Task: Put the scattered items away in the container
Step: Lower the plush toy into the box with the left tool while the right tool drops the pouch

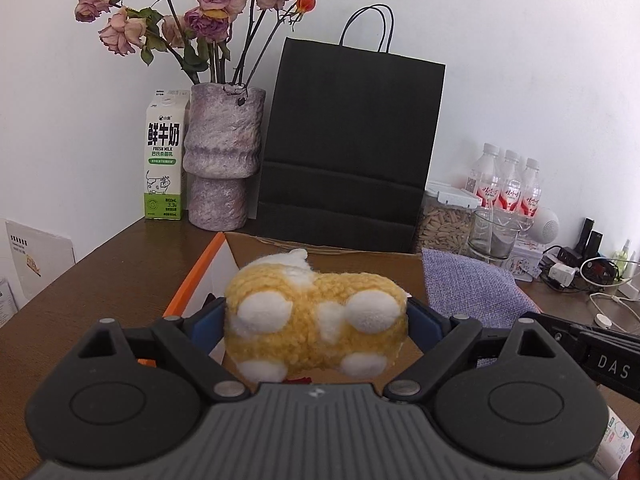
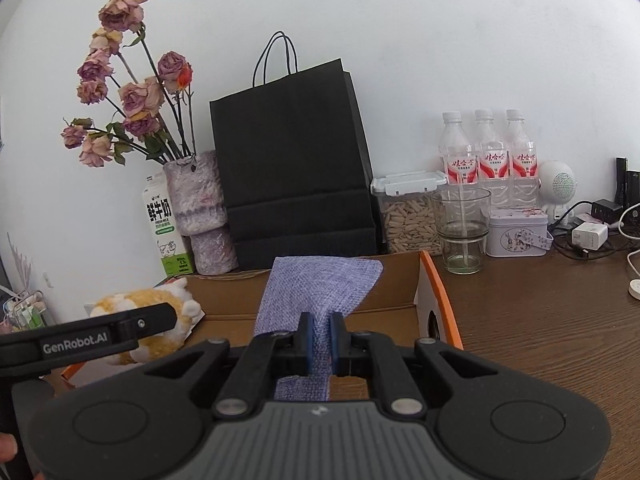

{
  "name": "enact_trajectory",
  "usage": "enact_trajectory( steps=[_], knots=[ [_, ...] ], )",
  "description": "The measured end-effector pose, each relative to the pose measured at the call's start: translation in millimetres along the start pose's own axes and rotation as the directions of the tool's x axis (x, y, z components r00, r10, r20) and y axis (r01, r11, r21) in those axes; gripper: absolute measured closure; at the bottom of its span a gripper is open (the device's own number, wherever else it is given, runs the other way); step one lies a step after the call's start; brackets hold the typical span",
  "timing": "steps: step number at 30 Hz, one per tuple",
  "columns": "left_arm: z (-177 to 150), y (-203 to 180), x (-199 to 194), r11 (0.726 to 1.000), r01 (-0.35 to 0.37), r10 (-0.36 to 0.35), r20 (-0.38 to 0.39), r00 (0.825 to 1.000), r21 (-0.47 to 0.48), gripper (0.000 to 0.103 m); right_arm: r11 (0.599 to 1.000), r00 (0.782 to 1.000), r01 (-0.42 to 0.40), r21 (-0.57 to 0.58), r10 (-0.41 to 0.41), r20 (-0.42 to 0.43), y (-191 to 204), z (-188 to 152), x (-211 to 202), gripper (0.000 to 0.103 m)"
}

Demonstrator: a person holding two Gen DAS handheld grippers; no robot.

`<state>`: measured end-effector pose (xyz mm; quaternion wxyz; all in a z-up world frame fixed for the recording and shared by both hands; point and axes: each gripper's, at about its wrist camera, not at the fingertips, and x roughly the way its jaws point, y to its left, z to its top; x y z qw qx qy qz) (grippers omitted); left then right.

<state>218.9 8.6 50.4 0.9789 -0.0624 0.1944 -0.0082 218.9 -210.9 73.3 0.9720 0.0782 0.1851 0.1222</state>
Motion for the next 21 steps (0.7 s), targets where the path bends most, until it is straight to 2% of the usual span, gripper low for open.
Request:
enact_trajectory(
  steps=[3, 6, 8, 9, 10, 13, 21],
  knots=[
    [-0.9, -0.8, 0.4, 1.000, -0.002, 0.002, -0.007, 1.000, 0.009, 0.009, 1.000, 1.000, 0.007, -0.014, -0.007, 0.005, 3.1, 0.5, -2.0, 0.095],
    [-3.6, -3.8, -1.1, 0.999, -0.019, 0.019, -0.001, 1.000, 0.031, 0.002, 1.000, 1.000, 0.012, -0.001, -0.012, -0.003, 2.4, 1.2, -4.3, 0.085],
    [-6.4, -5.7, -7.6, 0.998, -0.047, 0.044, 0.044, 0.998, 0.049, 0.000, 1.000, 1.000, -0.006, 0.017, 0.007, -0.027, 0.5, 1.9, -5.6, 0.056],
    [-7.0, -6.7, -11.6, 0.997, -0.053, 0.049, 0.065, 0.997, 0.062, 0.000, 1.000, 1.000, -0.002, 0.016, 0.002, -0.031, 1.2, 1.5, -7.3, 0.017],
    [-7.5, -7.2, -14.5, 0.996, -0.054, 0.049, 0.076, 0.996, 0.070, 0.000, 1.000, 1.000, 0.013, 0.002, -0.013, -0.017, 3.2, 0.3, -10.9, 0.001],
    [-7.3, -8.5, -20.8, 0.995, -0.062, 0.055, 0.092, 0.994, 0.074, 0.000, 0.997, 0.999, 0.051, -0.063, -0.050, 0.007, 13.3, -1.2, -18.8, 0.000],
    [-8.4, -6.8, -22.3, 0.996, -0.058, 0.053, 0.083, 0.995, 0.065, 0.000, 0.994, 0.998, 0.057, -0.091, -0.057, 0.006, 19.7, -6.4, -23.5, 0.000]
  ],
)
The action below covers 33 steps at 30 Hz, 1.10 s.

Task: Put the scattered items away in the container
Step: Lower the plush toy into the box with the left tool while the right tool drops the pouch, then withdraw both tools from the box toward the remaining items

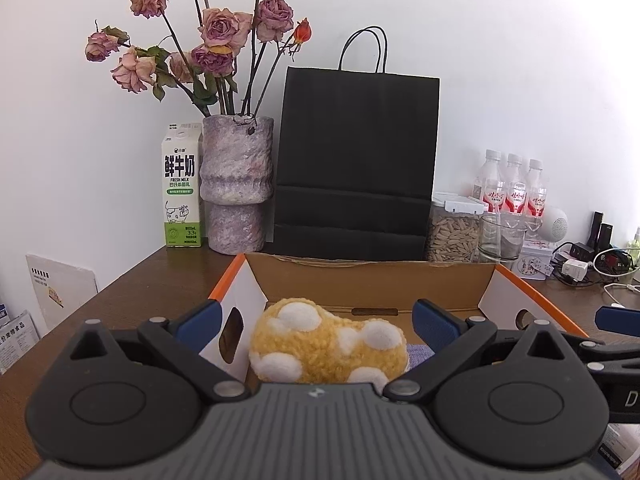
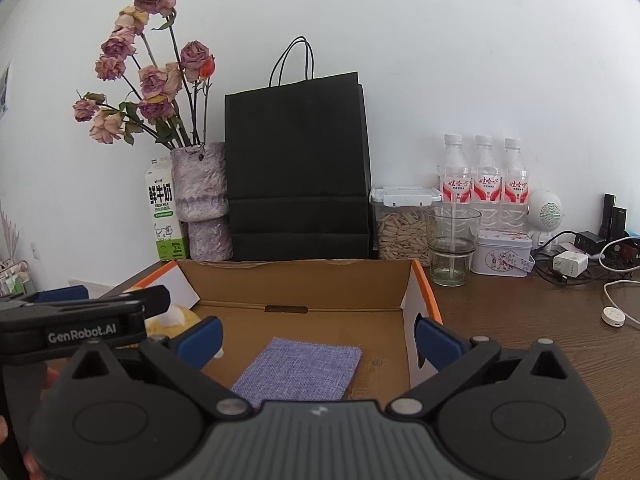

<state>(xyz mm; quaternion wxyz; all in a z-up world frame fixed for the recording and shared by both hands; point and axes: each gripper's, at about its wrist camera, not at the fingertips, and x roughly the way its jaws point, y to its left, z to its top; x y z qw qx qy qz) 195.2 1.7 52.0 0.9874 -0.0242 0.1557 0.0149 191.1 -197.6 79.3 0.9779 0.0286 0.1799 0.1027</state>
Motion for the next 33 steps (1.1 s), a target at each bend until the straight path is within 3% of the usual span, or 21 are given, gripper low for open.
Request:
enact_trajectory(
  steps=[18, 33],
  knots=[
    [-0.1, 2.8, -23.4, 1.000, 0.007, -0.006, 0.032, 0.999, -0.016, 0.000, 1.000, 1.000, -0.010, -0.022, 0.011, 0.029, 1.6, 2.0, -24.9, 0.000],
    [-25.4, 13.8, -74.1, 1.000, -0.031, 0.031, 0.016, 0.999, -0.008, 0.000, 0.992, 1.000, -0.020, -0.121, 0.023, 0.017, 14.3, -35.0, -70.7, 0.000]
  ],
)
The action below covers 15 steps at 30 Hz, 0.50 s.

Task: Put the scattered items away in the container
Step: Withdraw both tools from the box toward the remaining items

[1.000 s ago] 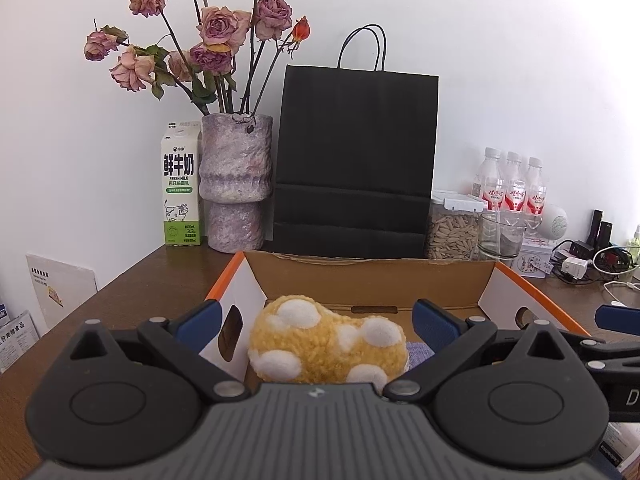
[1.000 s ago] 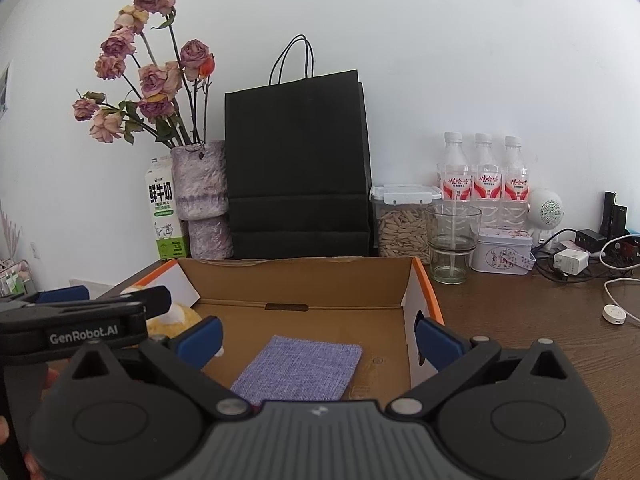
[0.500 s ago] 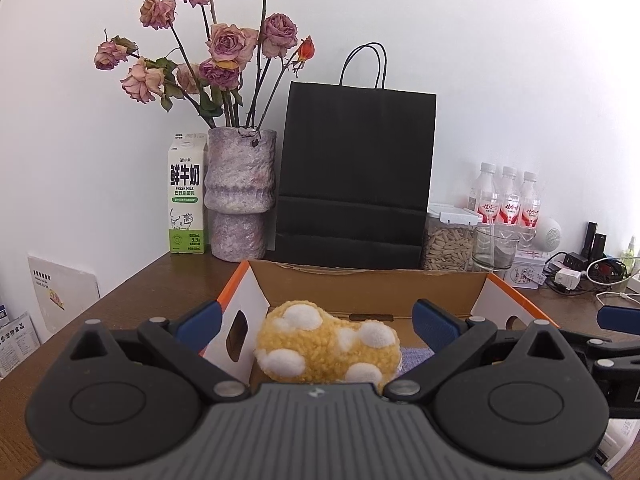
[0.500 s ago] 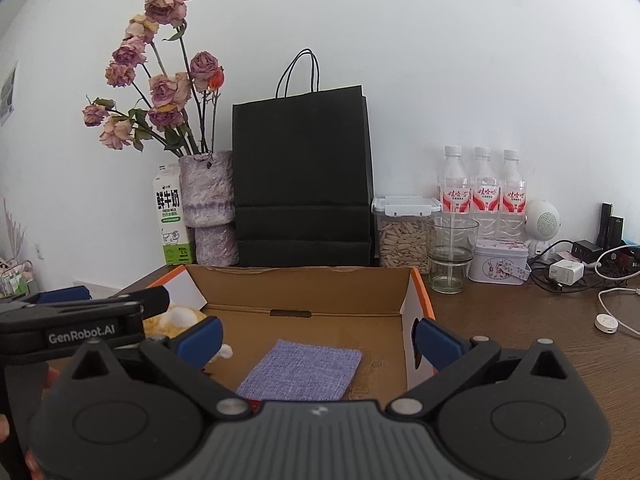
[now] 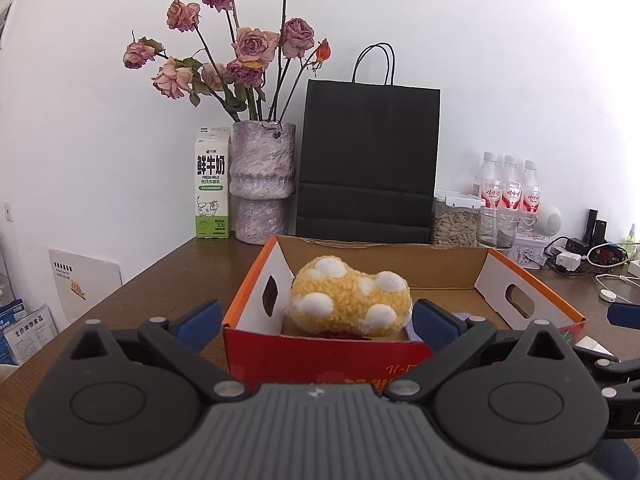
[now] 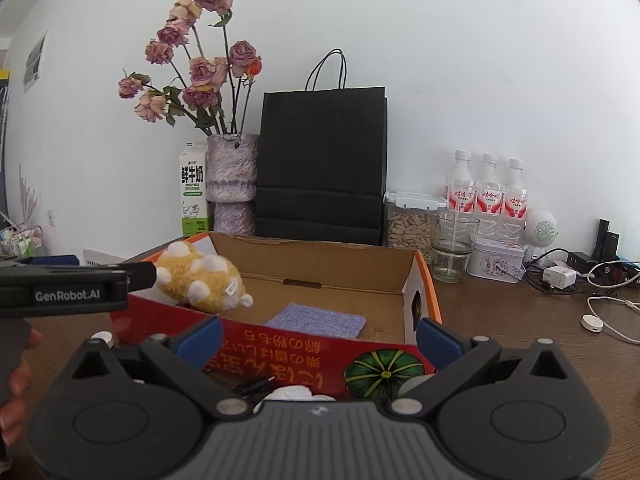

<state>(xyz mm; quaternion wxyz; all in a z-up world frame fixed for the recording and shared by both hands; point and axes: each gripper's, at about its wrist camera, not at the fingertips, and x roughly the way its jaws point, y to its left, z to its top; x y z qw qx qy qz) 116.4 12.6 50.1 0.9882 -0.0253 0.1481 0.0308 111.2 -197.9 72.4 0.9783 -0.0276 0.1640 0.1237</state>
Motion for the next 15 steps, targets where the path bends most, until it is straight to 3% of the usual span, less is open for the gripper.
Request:
enact_trajectory(
  steps=[15],
  knots=[
    [-27.1, 19.5, -31.8, 1.000, -0.029, 0.030, -0.089, 0.996, 0.005, 0.000, 0.999, 0.994, 0.032, 0.012, -0.030, -0.109, -15.3, -31.8, -35.5, 0.000]
  ],
)
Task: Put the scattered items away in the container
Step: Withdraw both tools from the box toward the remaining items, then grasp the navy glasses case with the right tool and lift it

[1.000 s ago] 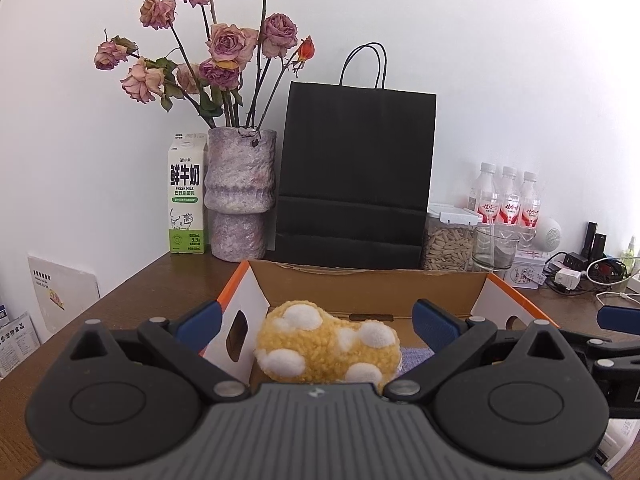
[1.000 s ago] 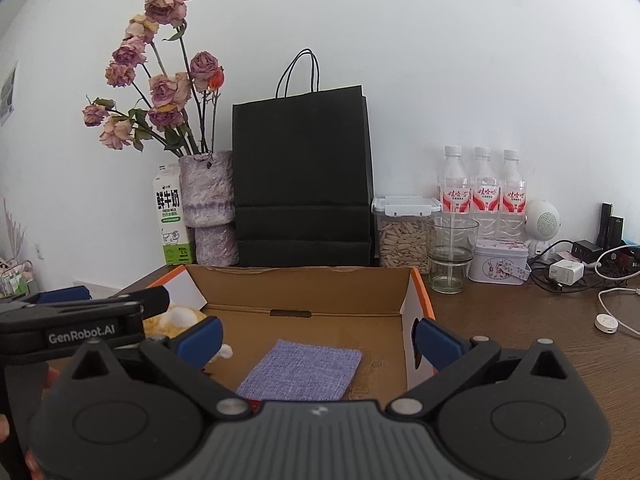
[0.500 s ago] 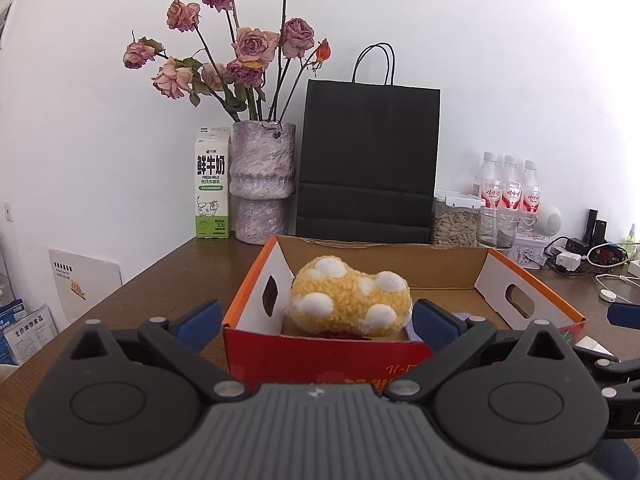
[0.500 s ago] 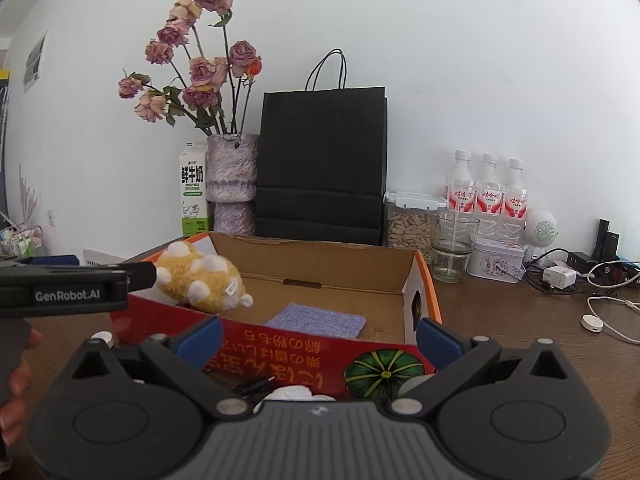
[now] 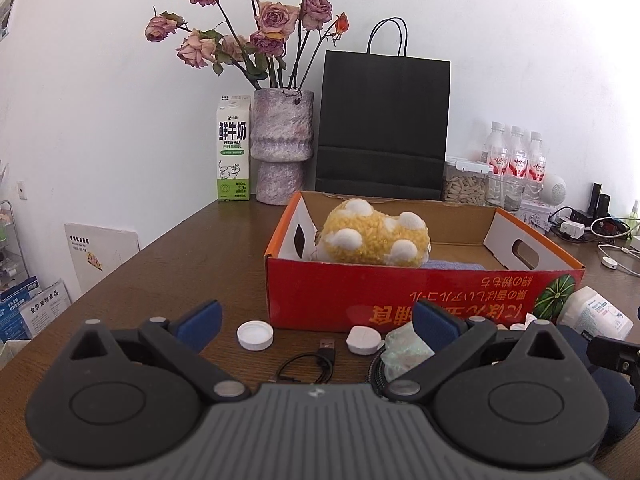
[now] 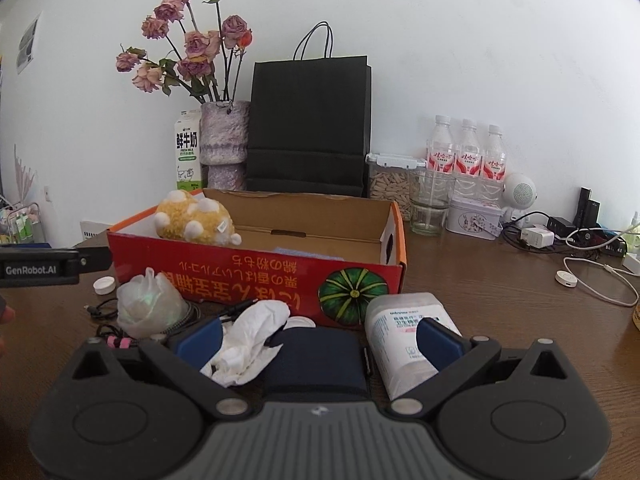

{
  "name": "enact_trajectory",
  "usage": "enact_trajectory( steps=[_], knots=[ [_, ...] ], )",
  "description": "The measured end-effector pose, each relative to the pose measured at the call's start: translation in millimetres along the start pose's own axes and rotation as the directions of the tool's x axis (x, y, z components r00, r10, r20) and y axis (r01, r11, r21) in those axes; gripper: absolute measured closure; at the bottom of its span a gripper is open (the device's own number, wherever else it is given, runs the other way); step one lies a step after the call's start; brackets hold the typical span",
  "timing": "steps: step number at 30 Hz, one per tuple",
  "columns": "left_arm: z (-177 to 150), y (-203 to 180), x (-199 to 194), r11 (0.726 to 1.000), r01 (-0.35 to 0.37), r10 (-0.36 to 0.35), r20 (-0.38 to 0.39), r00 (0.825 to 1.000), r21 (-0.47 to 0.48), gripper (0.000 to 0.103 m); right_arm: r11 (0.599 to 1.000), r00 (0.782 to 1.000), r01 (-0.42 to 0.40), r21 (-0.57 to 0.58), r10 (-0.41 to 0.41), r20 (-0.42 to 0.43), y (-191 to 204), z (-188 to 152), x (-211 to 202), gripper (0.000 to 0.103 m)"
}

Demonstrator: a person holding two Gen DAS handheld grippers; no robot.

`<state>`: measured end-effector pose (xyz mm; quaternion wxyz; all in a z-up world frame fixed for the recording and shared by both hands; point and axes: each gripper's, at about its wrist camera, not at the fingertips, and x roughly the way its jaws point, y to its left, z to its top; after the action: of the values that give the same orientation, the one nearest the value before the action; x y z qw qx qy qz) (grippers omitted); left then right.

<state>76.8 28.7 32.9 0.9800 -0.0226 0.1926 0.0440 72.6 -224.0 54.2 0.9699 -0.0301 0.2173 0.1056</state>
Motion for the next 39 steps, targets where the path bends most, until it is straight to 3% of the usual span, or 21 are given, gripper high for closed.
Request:
enact_trajectory(
  steps=[11, 23, 34, 39],
  knots=[
    [-15.8, 15.3, -9.4, 0.999, -0.014, 0.012, -0.048, 0.999, -0.031, 0.000, 1.000, 0.999, 0.012, -0.003, -0.012, -0.046, -0.9, -19.4, -13.6, 0.000],
    [-24.6, 10.4, -10.2, 1.000, -0.023, 0.023, -0.065, 0.998, 0.010, 0.000, 1.000, 0.996, 0.029, 0.009, -0.029, -0.080, -5.0, -28.8, -14.0, 0.000],
    [-25.1, 7.3, -9.6, 0.999, -0.017, 0.019, -0.069, 0.997, 0.030, 0.000, 1.000, 0.989, 0.024, -0.005, -0.024, -0.146, -2.0, -26.2, 3.4, 0.000],
    [-24.7, 9.1, -7.8, 1.000, -0.018, 0.019, -0.078, 0.997, 0.019, 0.000, 1.000, 0.980, 0.028, -0.011, -0.029, -0.199, 4.3, -17.1, 24.6, 0.007]
  ],
)
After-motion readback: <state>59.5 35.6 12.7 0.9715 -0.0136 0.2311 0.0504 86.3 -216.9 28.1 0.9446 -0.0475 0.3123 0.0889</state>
